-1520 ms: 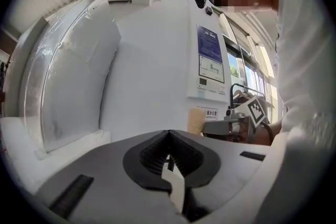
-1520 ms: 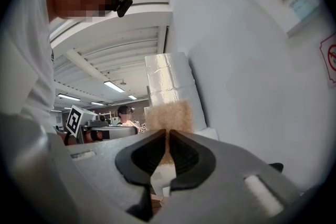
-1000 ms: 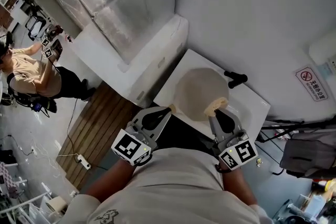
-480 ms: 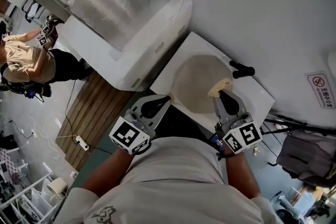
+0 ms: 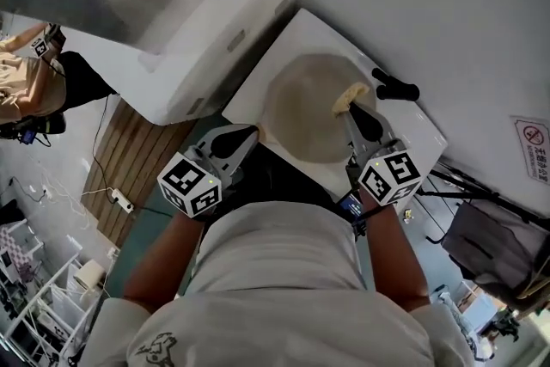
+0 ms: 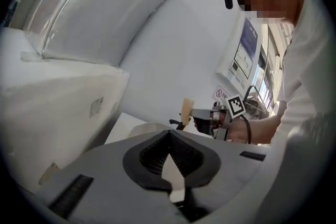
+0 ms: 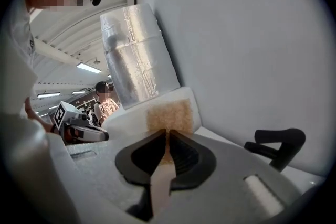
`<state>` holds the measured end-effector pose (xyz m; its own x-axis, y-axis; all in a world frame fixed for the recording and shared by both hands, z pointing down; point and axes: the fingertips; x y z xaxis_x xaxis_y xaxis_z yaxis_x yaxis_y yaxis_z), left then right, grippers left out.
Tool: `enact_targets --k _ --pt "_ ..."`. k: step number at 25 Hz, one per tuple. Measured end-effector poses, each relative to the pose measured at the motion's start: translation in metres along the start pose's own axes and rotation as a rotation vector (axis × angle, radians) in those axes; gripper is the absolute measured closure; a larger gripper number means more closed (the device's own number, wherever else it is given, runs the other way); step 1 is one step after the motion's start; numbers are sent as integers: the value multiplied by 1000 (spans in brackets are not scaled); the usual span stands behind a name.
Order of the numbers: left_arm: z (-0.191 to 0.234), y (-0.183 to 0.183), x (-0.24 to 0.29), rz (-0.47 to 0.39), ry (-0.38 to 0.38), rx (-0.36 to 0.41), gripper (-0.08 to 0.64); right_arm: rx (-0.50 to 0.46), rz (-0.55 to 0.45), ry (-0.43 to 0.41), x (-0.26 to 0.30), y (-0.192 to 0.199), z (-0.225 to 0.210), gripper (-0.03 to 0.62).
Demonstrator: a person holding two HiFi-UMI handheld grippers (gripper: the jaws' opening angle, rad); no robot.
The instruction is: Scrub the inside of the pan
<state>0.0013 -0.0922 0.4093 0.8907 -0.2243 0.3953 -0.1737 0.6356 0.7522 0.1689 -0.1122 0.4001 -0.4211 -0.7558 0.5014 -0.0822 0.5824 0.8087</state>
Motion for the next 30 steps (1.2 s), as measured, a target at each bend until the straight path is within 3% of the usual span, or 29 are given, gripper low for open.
enact_targets --k 2,8,11,16,24,30 --pt "7 16 13 54 -22 32 561 4 21 0 7 9 -12 566" --pt "36 70 33 270 -89 223 552 9 86 13 36 30 -41 566" --pt "50 94 40 359 -107 283 510 10 110 23 46 38 -54 566" --pt "68 130 47 496 -118 334 430 25 149 43 63 51 -72 565" --pt "91 175 46 687 -89 345 331 77 217 120 92 76 -105 563" --pt "98 203 40 799 -75 399 331 120 263 155 117 95 -123 563"
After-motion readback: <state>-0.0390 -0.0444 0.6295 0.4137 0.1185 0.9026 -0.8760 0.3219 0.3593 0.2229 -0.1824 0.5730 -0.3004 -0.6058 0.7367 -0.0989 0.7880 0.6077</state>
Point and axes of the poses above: the fingertips, and each gripper's own axes: x forward along the fingers, z to its left, y out of its underside, and after that the axes turned 7 degrees about z, right-handed
